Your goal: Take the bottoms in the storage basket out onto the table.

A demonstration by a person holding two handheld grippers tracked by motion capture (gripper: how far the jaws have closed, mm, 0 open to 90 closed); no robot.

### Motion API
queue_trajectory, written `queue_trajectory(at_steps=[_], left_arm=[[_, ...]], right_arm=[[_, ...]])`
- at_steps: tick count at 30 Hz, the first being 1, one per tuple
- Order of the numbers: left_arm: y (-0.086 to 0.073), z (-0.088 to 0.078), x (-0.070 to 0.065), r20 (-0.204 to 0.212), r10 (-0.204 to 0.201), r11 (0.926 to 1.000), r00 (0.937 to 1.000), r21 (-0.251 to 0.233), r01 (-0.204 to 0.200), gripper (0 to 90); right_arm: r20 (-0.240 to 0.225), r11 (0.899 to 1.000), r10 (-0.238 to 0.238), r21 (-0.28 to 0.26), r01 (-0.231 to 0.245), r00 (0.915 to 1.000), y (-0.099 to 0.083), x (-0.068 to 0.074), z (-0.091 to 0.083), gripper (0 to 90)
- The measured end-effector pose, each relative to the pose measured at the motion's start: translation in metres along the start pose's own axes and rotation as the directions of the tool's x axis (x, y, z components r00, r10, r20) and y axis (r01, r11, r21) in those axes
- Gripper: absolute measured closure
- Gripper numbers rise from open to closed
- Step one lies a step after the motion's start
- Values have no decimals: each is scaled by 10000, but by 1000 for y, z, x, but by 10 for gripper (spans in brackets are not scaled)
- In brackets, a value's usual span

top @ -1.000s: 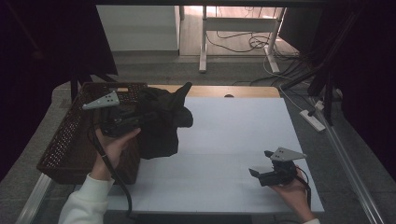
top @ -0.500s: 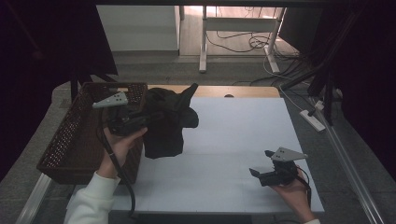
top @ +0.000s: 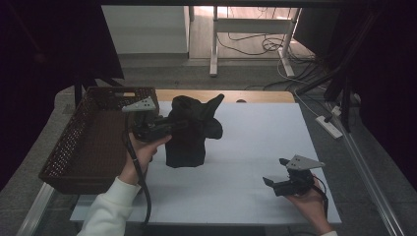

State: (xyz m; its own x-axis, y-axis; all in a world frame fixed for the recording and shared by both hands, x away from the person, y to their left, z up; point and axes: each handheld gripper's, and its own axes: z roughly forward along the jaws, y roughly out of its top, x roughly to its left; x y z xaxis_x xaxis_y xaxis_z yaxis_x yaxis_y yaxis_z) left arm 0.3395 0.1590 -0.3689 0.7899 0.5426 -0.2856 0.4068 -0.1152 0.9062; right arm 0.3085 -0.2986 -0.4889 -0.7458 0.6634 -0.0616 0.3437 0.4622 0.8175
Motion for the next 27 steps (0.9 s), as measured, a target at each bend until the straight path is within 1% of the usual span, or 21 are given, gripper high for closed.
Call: queue_trajectory(at_steps=[6, 12, 16, 21, 27], left_arm=[[0, 7, 1, -51, -20, 9999, 10000, 145, 21, 785], [0, 15, 4, -84, -26, 9991, 10000, 434, 29, 785], [-1, 20, 6, -93, -106, 9983, 9999, 571, 111, 785], [-3, 30, 9, -42, -166, 9961, 9999, 868, 169, 785], [-5, 40, 9, 96, -211, 9936, 9997, 1111, 199, 785]], right_arm=[[14, 10000, -26, 28, 26, 10000, 0, 1, 1, 61], [17, 10000, -16, 64, 16, 10000, 0, 0, 1, 61], [18, 10000, -5, 56, 5, 10000, 0, 0, 1, 61], [3, 10000, 6, 35, -6, 10000, 0, 0, 1, 61], [1, 10000, -1, 78, 1, 10000, 0, 0, 1, 61]])
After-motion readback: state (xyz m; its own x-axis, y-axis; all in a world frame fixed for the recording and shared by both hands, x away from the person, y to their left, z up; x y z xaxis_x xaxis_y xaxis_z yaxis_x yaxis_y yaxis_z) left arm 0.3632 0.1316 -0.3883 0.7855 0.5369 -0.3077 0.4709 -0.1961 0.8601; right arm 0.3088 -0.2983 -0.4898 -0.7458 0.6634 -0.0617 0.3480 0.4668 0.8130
